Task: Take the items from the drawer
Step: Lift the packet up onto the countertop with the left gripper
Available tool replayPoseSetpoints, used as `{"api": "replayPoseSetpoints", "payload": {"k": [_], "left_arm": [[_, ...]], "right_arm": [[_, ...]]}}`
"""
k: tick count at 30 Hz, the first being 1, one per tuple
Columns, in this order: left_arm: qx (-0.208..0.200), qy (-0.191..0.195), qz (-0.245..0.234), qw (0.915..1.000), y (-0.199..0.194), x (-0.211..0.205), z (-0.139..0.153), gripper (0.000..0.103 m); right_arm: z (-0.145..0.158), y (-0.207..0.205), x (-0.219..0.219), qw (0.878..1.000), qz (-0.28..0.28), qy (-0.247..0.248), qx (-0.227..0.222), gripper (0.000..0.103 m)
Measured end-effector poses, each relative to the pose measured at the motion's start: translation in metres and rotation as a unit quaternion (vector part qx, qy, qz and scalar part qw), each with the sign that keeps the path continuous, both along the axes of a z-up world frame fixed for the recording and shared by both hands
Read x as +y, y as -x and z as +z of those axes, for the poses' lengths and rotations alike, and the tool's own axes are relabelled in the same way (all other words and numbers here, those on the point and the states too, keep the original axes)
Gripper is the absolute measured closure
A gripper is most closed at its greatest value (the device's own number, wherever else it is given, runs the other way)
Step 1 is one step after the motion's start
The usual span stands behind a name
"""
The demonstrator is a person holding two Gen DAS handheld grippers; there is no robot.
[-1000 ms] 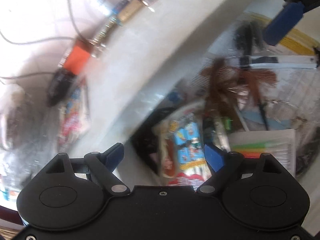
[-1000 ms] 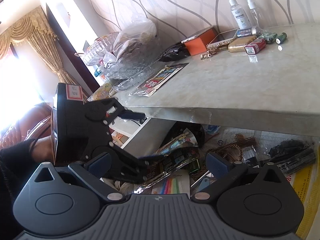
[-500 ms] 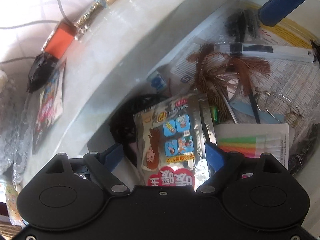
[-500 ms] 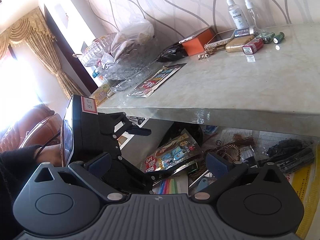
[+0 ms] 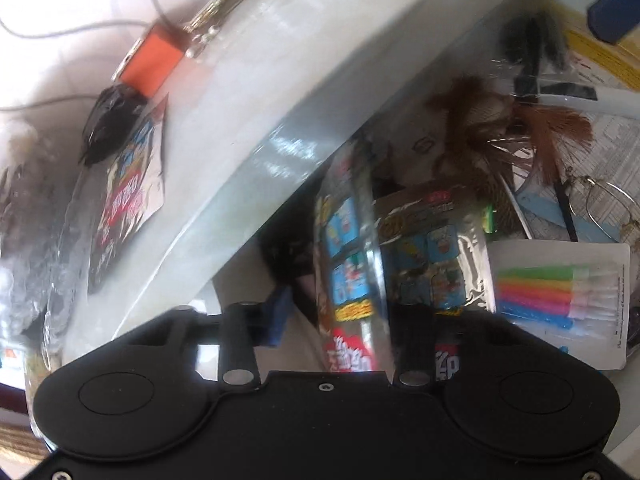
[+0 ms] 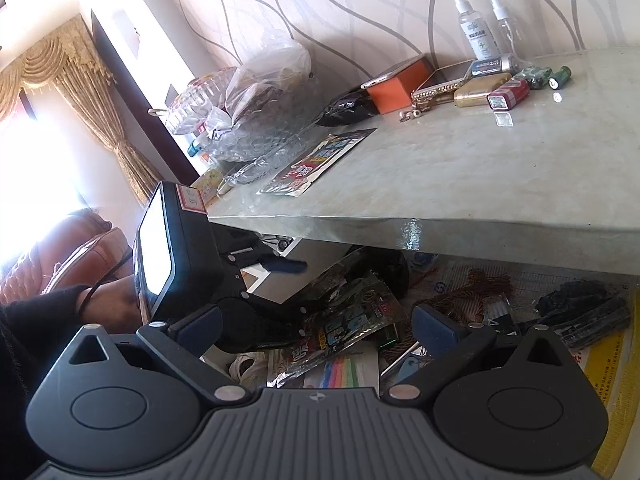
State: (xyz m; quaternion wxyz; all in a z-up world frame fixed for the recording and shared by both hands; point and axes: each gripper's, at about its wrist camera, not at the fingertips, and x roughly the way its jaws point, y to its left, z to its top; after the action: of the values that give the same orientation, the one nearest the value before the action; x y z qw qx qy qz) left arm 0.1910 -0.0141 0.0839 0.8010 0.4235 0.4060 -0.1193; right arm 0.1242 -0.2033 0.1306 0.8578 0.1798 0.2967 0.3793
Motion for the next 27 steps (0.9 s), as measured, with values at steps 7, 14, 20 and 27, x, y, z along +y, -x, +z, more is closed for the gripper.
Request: {"api": "replayPoseSetpoints", "payload": {"k": [7, 14, 20, 27], "left_arm": [[0.031, 0.061, 0.019, 0.9975, 0.002, 0.013, 0.025, 0.099], [0.088, 0.123, 0.079, 0.9853, -0.002, 0.042, 0.098, 0.099], [-0.01, 0.076, 0.107, 0.9913, -0.023, 0.054, 0.173, 0.099], [-0.065, 0.003, 0.135, 0.9887, -0.112, 0.059, 0.165, 0.099]], "right_arm": [[0.0, 0.0, -0.002, 1.0, -0.005, -0.003, 0.001, 0.0], [-0.001, -0.002, -0.003, 1.0, -0.008, -0.008, 0.006, 0.0], [-0.001, -0.002, -0.005, 1.0, -0.012, -0.013, 0.011, 0.0], [-0.003, -0.005, -0.008, 1.0, -0.018, -0.018, 0.016, 0.0]]}}
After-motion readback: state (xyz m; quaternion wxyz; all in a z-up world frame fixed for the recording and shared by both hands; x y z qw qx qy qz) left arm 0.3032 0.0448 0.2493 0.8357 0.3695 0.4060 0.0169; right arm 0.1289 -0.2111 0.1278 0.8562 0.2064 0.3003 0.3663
